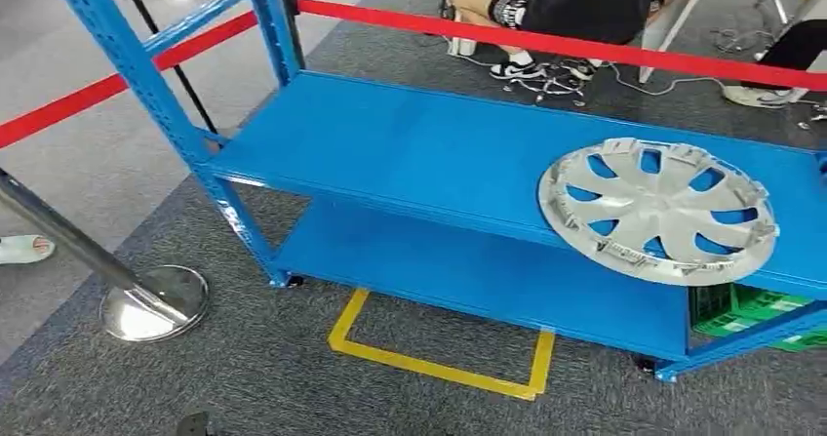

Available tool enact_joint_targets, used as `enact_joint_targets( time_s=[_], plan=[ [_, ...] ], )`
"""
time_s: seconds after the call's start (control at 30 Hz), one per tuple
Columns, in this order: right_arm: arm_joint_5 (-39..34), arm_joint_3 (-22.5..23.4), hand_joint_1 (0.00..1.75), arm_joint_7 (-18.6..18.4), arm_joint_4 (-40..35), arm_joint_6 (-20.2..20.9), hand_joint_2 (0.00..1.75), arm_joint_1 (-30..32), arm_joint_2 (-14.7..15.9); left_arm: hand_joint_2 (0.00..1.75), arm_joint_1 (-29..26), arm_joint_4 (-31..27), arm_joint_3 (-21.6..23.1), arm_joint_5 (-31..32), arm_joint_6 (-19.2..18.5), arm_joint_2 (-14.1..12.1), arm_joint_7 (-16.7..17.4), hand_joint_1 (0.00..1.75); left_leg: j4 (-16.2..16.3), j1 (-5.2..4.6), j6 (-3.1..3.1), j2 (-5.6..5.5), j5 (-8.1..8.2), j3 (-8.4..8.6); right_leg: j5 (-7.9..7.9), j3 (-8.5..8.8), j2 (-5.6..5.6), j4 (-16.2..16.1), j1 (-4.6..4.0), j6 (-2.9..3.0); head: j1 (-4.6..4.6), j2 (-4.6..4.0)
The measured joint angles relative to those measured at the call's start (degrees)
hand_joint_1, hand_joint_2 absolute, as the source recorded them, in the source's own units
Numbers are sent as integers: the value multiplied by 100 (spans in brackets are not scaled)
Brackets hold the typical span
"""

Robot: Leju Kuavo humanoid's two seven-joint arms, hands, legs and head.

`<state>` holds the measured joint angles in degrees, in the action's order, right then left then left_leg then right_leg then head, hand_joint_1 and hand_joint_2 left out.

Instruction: Take the parts from the cabinet and place them on the table.

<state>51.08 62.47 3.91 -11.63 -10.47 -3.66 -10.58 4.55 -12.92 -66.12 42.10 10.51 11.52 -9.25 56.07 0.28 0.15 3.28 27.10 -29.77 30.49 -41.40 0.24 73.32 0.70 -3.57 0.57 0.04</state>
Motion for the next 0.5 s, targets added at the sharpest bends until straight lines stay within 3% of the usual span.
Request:
enact_joint_targets(
  time_s=[0.03,0.07,0.1,0.13,0.23,0.27,0.3,0.33,0.37,0.4,0.43,0.47,0.5],
  plan=[
    [0,0,0,0,0,0,0,3,0,0,6,0,-2,0,0,2,0,0,0,-1,-9,63,17,25,-226,262,-45,-460,-3,20,2,0],
    [2,2,0,0,0,0,0,-2,4,0,9,0,-2,0,-2,4,0,0,1,-1,-34,129,41,63,-452,590,-195,-1030,-17,43,0,0],
    [2,0,0,0,0,0,0,-15,7,0,6,0,-2,2,-2,2,0,0,1,-17,-66,184,66,96,-498,805,-489,-1427,-48,72,-2,0],
    [0,0,0,0,0,2,0,-36,7,0,10,0,-2,9,-2,2,0,0,20,-54,-110,241,102,98,-495,848,-456,-1456,-68,134,11,0],
    [-4,0,0,-13,0,15,0,-14,7,0,43,0,0,48,-2,6,0,0,-19,-39,-184,377,84,135,-497,755,-269,-1434,-103,221,4,0],
    [-9,2,0,-15,0,15,0,-13,7,0,52,0,2,52,0,6,0,0,-16,-29,-244,366,117,148,-530,790,-196,-1479,-62,268,0,0],
    [-18,2,0,-17,0,13,0,-11,7,0,58,0,5,59,-2,6,0,0,65,-13,-283,77,207,124,-548,790,-131,-1491,-35,295,18,0],
    [-15,2,0,-20,0,15,0,-25,11,0,49,0,2,61,2,9,0,0,340,-9,-294,-126,407,6,-560,778,-79,-1492,-21,317,33,0],
    [-15,2,0,-17,0,24,0,-39,11,0,35,0,2,63,7,9,0,0,802,-6,-305,-228,652,-207,-566,764,1,-1492,-17,326,39,0],
    [-13,2,0,-13,0,39,0,-40,11,0,24,0,2,72,13,6,2,0,1332,-5,-312,-265,876,-474,-572,751,92,-1492,-17,335,48,0],
    [-11,2,0,-13,0,42,0,-34,11,0,14,0,2,81,15,6,4,0,1689,-5,-314,-274,971,-669,-574,746,177,-1491,-18,337,48,0],
    [-9,2,0,-13,0,42,0,-24,11,0,6,0,2,98,20,6,9,0,1791,-5,-307,-282,917,-756,-578,748,266,-1491,-17,333,44,0],
    [-7,2,0,-13,0,37,0,-15,11,0,7,0,2,105,20,4,15,0,1648,-4,-299,-291,733,-721,-583,752,350,-1491,-12,325,48,0]
  ],
)
